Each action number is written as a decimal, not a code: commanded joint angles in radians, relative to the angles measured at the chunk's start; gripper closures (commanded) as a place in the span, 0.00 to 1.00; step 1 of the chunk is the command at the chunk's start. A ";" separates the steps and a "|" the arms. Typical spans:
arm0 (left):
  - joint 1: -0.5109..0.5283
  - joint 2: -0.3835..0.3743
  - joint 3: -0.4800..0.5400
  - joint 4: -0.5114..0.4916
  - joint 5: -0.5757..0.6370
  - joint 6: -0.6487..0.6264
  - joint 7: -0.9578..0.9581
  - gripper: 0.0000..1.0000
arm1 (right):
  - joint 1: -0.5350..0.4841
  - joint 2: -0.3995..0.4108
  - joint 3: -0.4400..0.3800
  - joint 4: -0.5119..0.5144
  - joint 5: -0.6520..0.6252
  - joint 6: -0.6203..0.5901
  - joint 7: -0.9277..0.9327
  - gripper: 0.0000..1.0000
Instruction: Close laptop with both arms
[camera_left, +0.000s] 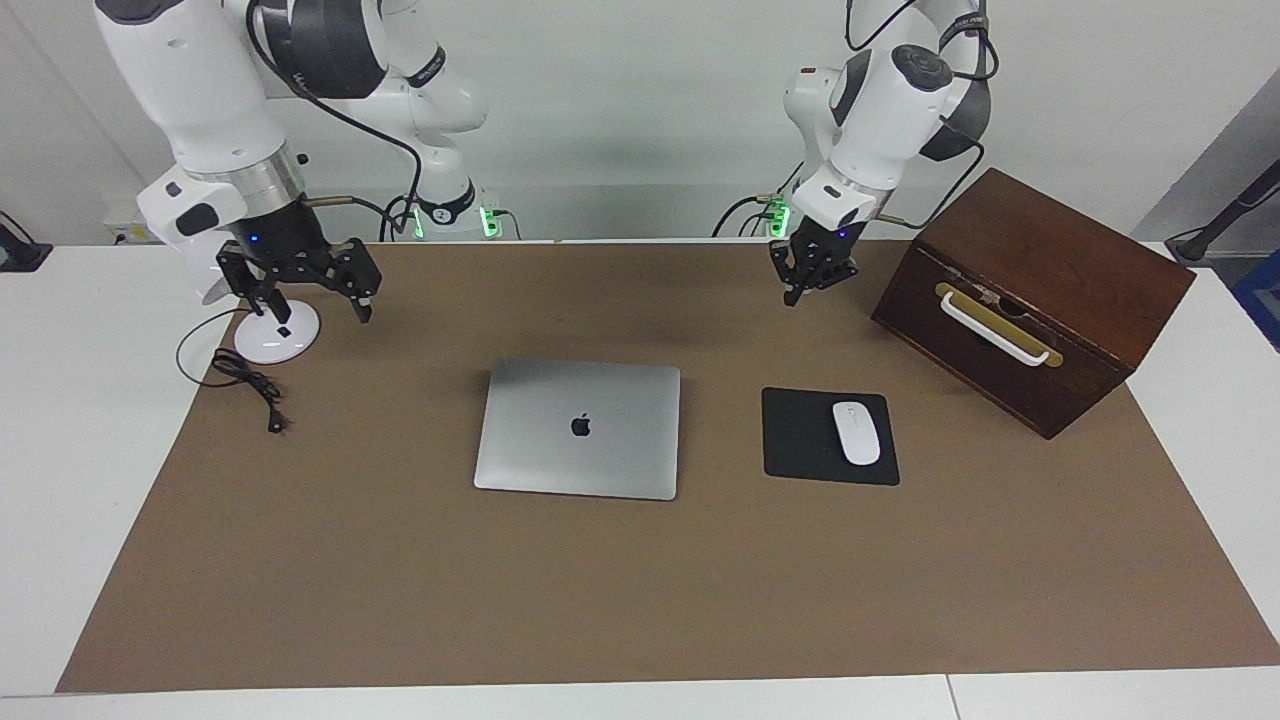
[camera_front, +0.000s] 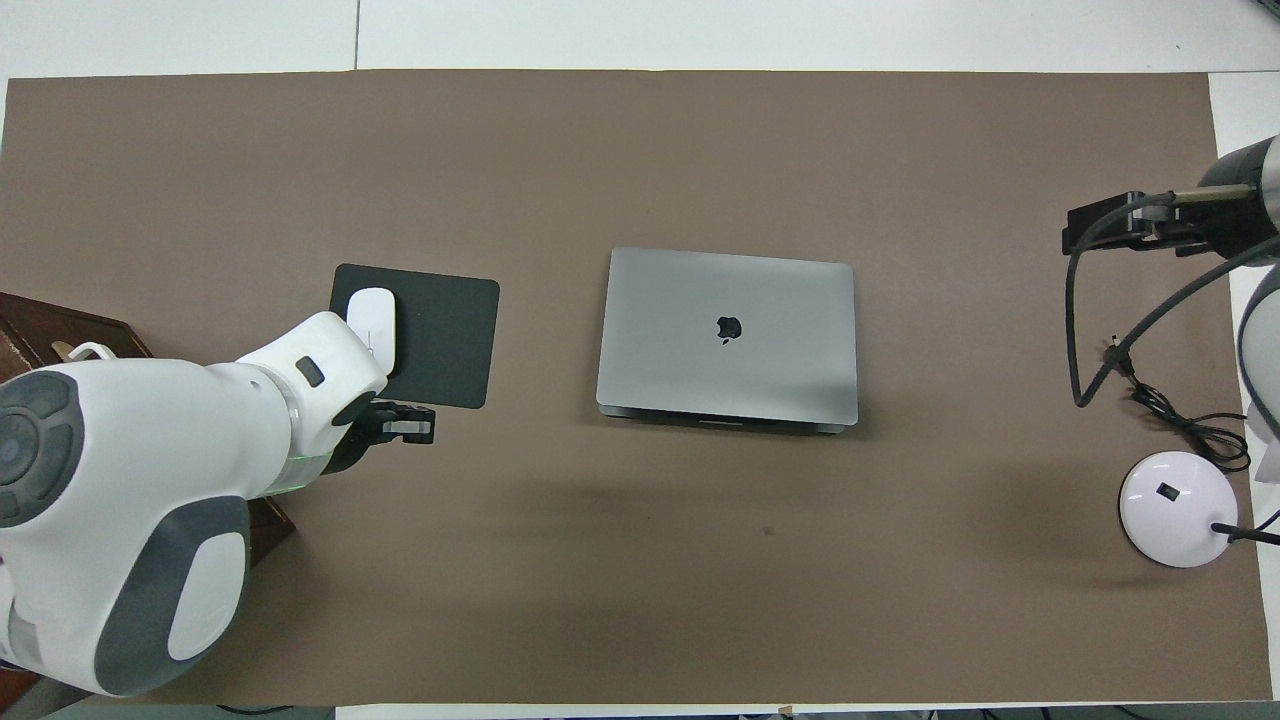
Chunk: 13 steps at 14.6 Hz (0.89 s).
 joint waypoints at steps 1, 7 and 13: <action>0.096 -0.011 -0.010 0.054 0.037 -0.105 0.079 1.00 | -0.041 -0.032 0.005 -0.043 -0.002 0.019 -0.047 0.00; 0.302 -0.004 -0.010 0.174 0.114 -0.211 0.141 0.00 | -0.044 -0.032 0.003 -0.043 -0.002 0.018 -0.040 0.00; 0.397 0.013 -0.008 0.208 0.118 -0.207 0.141 0.00 | -0.044 -0.033 0.002 -0.041 -0.002 0.015 -0.037 0.00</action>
